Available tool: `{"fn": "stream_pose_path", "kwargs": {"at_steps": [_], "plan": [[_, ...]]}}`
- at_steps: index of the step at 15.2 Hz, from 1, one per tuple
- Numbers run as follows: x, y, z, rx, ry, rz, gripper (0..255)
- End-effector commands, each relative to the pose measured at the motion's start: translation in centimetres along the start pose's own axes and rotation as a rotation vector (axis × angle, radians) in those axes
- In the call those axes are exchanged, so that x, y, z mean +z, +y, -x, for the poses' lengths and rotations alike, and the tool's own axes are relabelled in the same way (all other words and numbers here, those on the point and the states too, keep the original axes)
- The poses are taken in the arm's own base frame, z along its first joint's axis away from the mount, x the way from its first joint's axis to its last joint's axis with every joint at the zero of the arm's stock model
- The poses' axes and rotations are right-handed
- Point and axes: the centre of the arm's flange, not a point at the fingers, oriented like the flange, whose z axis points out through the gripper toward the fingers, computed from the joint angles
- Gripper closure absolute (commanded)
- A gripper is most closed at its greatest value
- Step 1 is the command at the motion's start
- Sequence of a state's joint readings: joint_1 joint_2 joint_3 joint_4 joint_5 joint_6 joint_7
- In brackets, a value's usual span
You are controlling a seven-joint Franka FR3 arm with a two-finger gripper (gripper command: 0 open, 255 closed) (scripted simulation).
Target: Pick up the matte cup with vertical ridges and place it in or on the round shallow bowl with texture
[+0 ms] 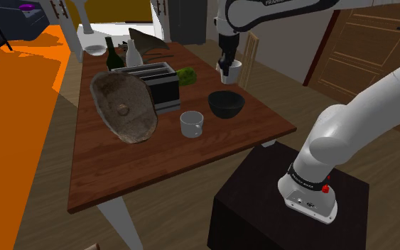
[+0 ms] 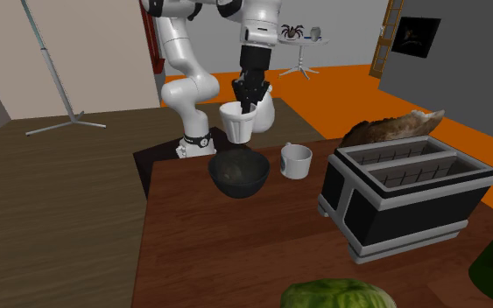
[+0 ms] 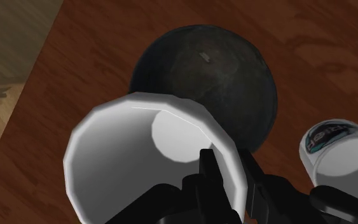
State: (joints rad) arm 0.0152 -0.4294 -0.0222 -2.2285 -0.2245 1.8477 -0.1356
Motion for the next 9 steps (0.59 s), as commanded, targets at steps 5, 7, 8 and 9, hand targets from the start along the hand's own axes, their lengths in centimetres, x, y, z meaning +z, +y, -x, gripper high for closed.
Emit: {"fn": "stream_pose_path", "kwargs": {"at_steps": [5, 7, 8, 9], "plan": [[2.9, -0.8, 0.4, 0.0, 0.0, 0.0, 255], [4.0, -1.0, 0.4, 0.0, 0.0, 0.0, 255], [4.5, -1.1, 0.4, 0.0, 0.0, 0.0, 255], [5.0, -1.2, 0.4, 0.0, 0.0, 0.0, 255]]}}
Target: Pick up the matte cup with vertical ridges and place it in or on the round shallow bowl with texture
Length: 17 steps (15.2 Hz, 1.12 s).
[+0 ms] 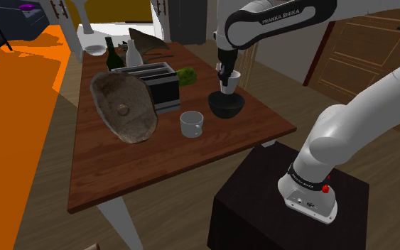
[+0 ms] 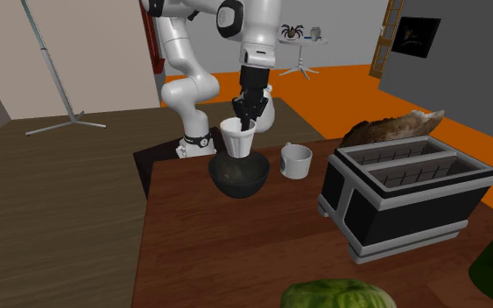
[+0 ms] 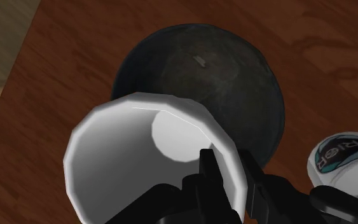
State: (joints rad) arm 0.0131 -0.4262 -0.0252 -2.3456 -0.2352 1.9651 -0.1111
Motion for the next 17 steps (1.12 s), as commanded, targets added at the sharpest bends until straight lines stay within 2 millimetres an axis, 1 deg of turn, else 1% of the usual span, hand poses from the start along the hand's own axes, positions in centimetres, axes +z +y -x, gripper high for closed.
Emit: {"fn": "stream_pose_path", "kwargs": {"at_steps": [1, 6, 14, 15, 17], "plan": [[0.9, -0.2, 0.1, 0.0, 0.001, 0.0, 255], [3.6, -0.8, 0.1, 0.0, 0.001, 0.0, 255], [3.6, -0.8, 0.1, 0.0, 0.001, 0.0, 255], [3.6, -0.8, 0.1, 0.0, 0.001, 0.0, 0], [3.6, -0.8, 0.1, 0.0, 0.001, 0.0, 0]]}}
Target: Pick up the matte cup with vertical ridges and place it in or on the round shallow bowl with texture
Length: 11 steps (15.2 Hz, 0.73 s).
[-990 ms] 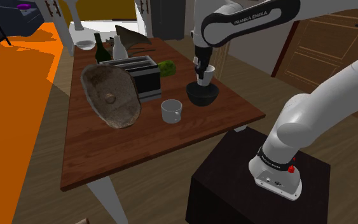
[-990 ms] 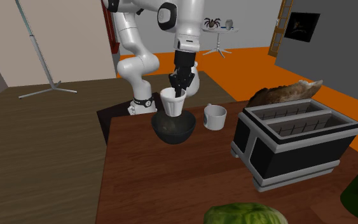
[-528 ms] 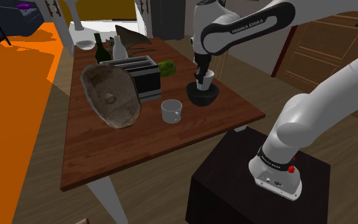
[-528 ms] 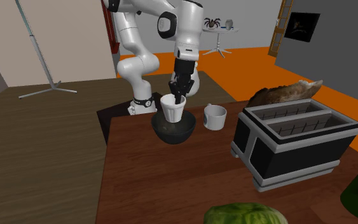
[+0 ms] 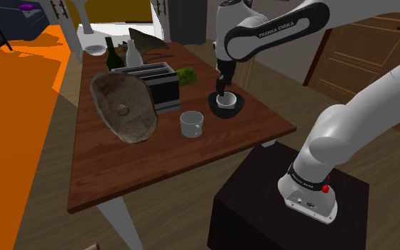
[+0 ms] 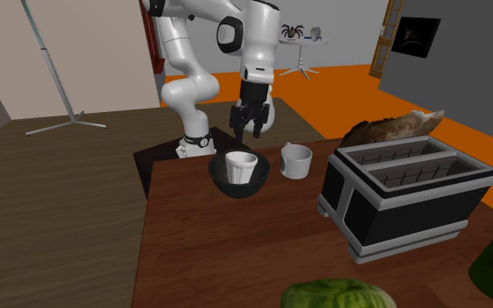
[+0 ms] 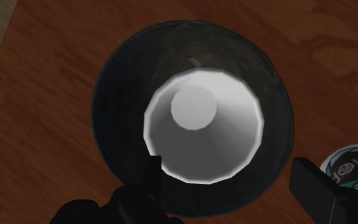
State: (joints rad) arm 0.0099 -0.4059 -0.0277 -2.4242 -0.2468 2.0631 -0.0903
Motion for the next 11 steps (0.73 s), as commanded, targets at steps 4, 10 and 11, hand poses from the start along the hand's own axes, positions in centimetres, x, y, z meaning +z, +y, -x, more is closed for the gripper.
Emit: {"fn": "stream_pose_path", "kwargs": {"at_steps": [4, 10, 11], "plan": [[-1.3, 0.0, 0.0, 0.0, 0.0, 0.0, 0], [-5.0, 0.0, 0.0, 0.0, 0.0, 0.0, 0], [-5.0, 0.0, 0.0, 0.0, 0.0, 0.0, 0]]}}
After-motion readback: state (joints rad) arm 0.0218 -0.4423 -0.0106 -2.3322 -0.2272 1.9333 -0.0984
